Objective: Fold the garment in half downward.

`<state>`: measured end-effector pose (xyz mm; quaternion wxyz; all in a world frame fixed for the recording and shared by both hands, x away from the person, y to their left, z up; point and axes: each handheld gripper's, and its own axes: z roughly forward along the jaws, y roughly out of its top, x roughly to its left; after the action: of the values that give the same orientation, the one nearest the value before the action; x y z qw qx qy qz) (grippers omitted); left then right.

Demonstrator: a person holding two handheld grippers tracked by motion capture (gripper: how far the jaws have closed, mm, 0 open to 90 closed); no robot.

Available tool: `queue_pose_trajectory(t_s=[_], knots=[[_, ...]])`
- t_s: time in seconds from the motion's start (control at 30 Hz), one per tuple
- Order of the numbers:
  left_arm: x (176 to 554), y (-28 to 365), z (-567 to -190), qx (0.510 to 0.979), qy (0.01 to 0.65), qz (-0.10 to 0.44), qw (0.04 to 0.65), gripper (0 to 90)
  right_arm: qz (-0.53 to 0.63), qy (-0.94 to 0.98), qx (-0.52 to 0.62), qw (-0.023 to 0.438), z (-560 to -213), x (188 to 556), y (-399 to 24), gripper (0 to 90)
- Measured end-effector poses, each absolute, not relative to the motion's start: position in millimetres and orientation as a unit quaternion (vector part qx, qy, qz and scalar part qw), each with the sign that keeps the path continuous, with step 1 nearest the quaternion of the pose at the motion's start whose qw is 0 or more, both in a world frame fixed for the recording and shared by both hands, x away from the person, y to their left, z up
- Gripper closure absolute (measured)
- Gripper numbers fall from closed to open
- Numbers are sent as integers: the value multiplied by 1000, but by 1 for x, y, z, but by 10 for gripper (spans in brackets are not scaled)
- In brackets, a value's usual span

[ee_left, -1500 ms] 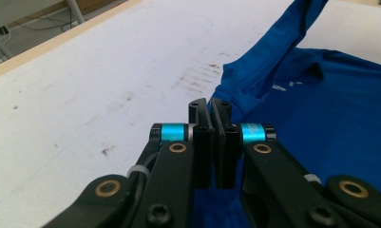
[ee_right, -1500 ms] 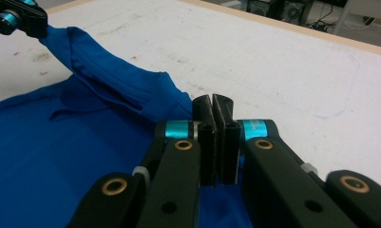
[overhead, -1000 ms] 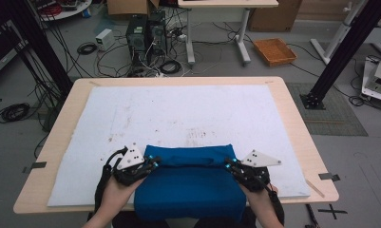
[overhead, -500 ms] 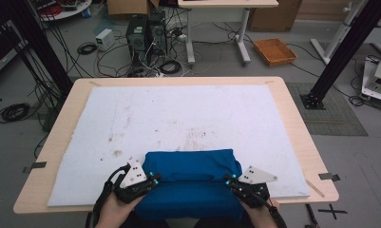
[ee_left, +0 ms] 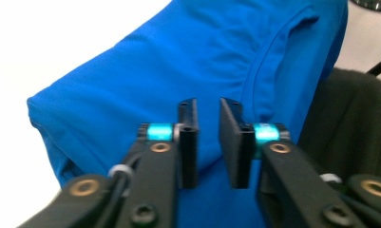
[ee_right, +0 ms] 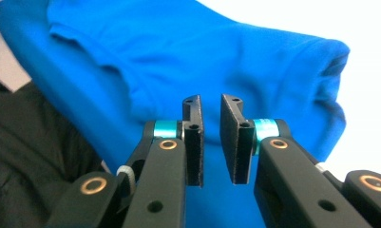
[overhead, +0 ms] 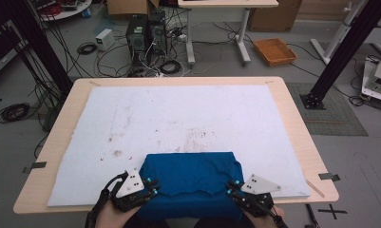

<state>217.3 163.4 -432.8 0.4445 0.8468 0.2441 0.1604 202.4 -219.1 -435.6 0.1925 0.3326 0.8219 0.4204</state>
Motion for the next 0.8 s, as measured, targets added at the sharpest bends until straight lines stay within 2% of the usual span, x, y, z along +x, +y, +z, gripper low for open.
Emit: queue_pose_trajectory(t_s=[0.13, 0.3, 0.4, 0.53, 0.8], knots=[[233, 170, -426, 829, 278, 175, 453, 659, 441, 794, 367, 203, -425, 220, -230, 729], [271, 180, -421, 795, 338, 192, 465, 600, 458, 757, 415, 212, -416, 261, -236, 626], [291, 181, -423, 786, 362, 186, 466, 587, 457, 749, 439, 193, -420, 287, -233, 592], [306, 177, -432, 794, 380, 180, 438, 584, 433, 763, 444, 181, -432, 304, -226, 715], [305, 180, -443, 799, 395, 175, 419, 590, 406, 768, 454, 200, -440, 305, -238, 738]])
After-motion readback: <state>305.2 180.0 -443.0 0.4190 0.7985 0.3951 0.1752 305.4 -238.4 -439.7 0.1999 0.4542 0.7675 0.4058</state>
